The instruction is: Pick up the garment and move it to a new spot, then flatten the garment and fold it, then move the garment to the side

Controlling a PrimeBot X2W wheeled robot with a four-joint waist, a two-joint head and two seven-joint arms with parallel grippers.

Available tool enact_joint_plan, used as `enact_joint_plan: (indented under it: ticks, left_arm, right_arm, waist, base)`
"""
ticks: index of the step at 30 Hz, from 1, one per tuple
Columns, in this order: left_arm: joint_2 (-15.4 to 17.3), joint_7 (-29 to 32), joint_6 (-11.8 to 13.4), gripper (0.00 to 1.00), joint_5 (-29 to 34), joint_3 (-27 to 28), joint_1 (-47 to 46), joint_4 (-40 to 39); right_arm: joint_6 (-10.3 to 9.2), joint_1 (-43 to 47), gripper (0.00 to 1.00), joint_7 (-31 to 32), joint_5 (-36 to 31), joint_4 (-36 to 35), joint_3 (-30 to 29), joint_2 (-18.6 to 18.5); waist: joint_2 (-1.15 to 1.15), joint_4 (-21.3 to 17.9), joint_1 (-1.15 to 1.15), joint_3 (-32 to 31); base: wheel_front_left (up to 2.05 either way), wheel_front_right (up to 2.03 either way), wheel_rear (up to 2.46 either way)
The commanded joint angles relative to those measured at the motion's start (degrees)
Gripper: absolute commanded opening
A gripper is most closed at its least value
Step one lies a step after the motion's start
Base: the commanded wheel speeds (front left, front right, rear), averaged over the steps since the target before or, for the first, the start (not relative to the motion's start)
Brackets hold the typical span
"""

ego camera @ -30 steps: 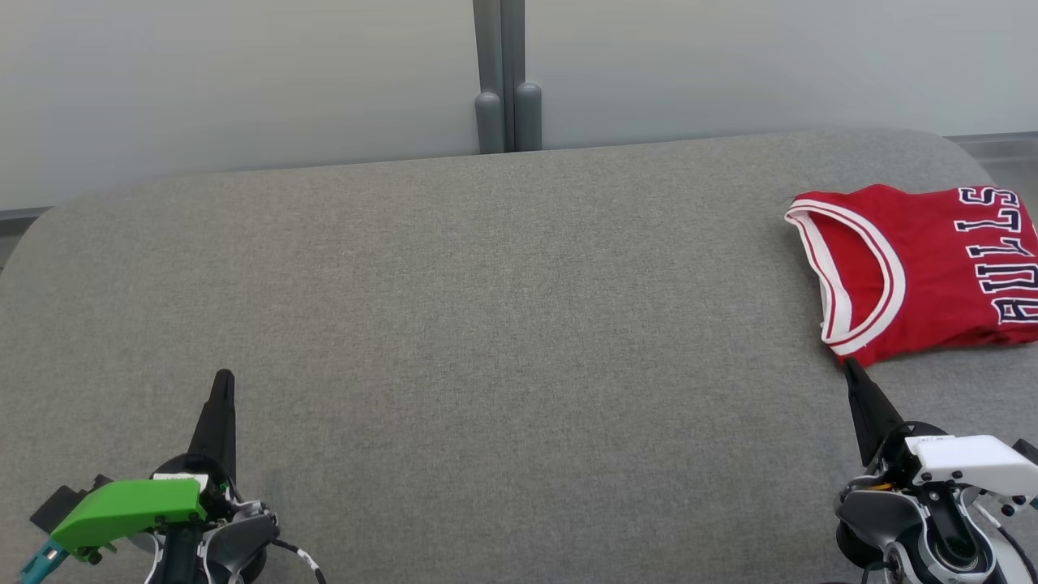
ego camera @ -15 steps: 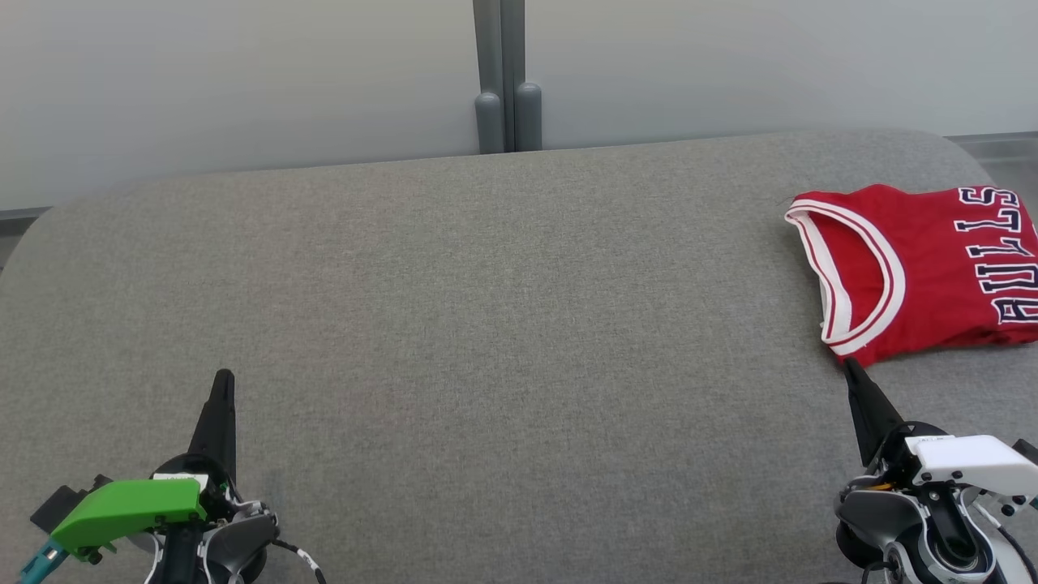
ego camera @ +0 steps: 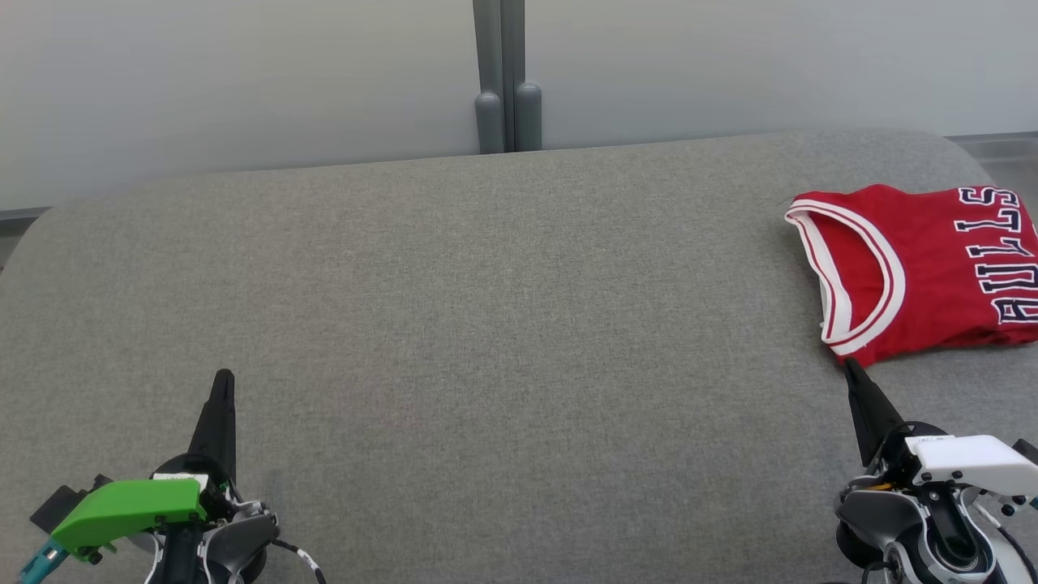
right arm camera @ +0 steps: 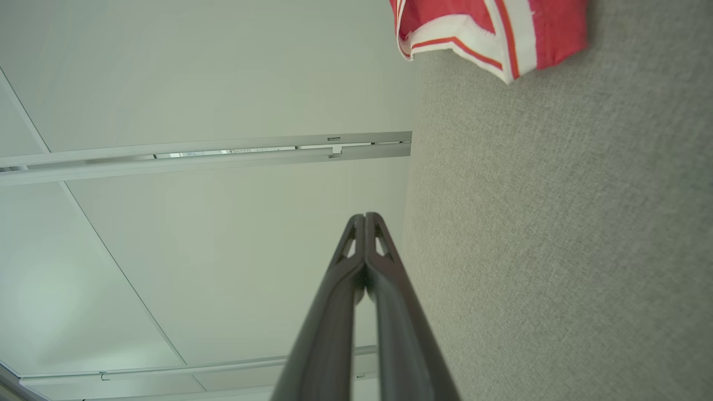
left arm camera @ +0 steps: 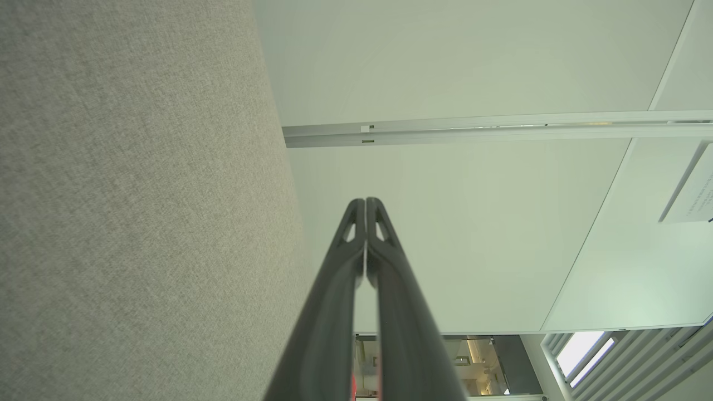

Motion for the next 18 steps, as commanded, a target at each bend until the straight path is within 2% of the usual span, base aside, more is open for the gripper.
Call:
enact_joint_plan:
  ticks: [1, 18]
  left_arm:
    - [0.0, 0.0, 0.1, 0.0, -0.1, 0.1, -0.9, -0.2]
    - [0.0, 0.0, 0.1, 0.0, -0.1, 0.1, -0.9, -0.2]
  right_arm:
    - [0.02, -0.6, 0.0, 0.0, 0.2, -0.2, 0.0, -0.3]
    - [0.02, -0.6, 0.0, 0.0, 0.2, -0.2, 0.0, -0.3]
  waist:
    - [0.0, 0.0, 0.0, 0.0]
    - [0.0, 0.0, 0.0, 0.0]
  base:
    - [0.0, 0.0, 0.0]
    - [0.0, 0.0, 0.0]
